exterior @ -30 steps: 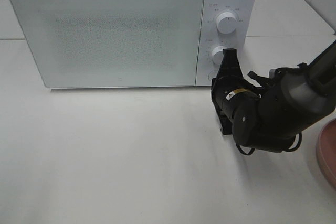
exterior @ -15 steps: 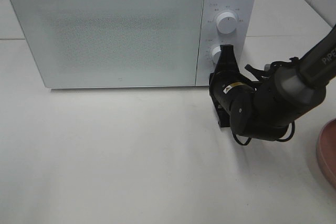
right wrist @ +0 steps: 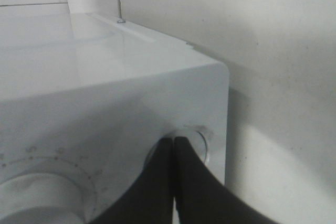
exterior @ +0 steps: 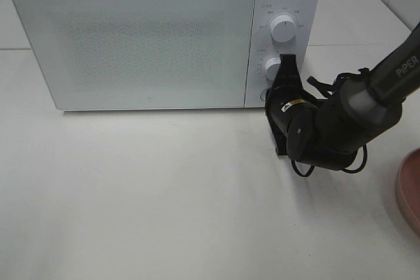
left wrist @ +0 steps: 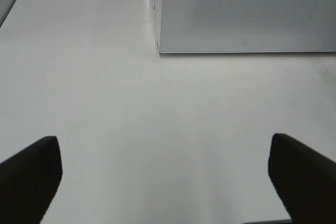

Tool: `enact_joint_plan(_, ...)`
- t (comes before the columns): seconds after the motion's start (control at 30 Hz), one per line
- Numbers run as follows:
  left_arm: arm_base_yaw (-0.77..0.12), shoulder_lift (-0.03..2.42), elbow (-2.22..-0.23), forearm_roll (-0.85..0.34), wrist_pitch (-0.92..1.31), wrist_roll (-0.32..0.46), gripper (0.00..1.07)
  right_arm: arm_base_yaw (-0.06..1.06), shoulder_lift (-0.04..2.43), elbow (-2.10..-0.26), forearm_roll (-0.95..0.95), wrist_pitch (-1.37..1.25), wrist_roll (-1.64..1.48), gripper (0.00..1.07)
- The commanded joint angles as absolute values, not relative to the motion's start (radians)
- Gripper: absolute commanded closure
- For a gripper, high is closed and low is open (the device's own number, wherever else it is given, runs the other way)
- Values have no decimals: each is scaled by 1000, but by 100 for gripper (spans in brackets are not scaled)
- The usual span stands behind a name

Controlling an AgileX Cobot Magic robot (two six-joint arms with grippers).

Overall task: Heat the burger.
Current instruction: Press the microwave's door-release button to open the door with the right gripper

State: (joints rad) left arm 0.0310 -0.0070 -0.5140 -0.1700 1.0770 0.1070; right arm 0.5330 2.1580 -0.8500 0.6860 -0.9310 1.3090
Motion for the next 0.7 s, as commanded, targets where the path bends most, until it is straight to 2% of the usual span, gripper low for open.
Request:
enact_joint_plan(0.03,34,-21,-515,-174,1068,106,6,523,2156,-859,681,-939,1290,107)
enact_joint_plan(0.7,34,-21,-515,-174,1068,106,6,523,2156,-898,669,-1032,1283,107)
